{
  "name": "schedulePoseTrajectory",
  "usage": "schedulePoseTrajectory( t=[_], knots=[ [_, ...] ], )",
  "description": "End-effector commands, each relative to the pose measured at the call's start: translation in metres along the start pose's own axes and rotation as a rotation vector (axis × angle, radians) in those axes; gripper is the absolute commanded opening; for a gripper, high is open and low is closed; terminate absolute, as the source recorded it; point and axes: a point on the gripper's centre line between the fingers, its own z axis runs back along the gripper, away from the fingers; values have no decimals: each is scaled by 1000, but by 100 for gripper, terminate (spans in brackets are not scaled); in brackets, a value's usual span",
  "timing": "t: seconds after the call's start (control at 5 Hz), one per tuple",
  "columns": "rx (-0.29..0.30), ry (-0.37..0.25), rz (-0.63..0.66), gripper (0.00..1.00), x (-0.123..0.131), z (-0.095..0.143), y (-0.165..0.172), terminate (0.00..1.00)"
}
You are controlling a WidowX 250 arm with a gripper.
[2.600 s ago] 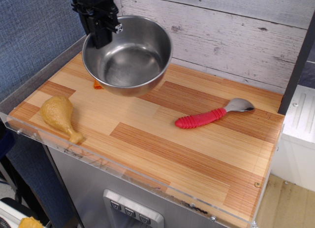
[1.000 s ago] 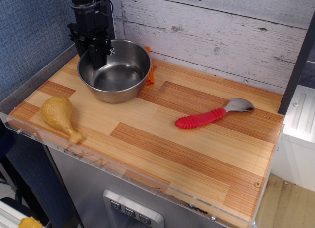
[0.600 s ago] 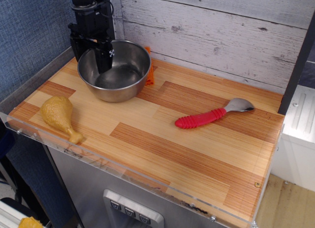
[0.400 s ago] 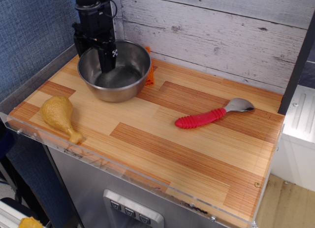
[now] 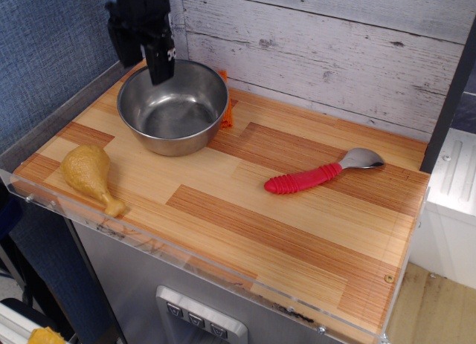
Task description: Pick up the pot and place it behind the meat
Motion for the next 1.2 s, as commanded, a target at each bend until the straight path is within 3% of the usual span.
schedulePoseTrajectory(
  t=[0.0,0.2,0.8,1.0],
  knots=[
    [115,-174,-103,100,11,88,-16,0],
    [100,-197,-141,100,11,108,-27,0],
    [100,-197,-141,100,11,108,-27,0],
    [100,-197,-141,100,11,108,-27,100]
  ],
)
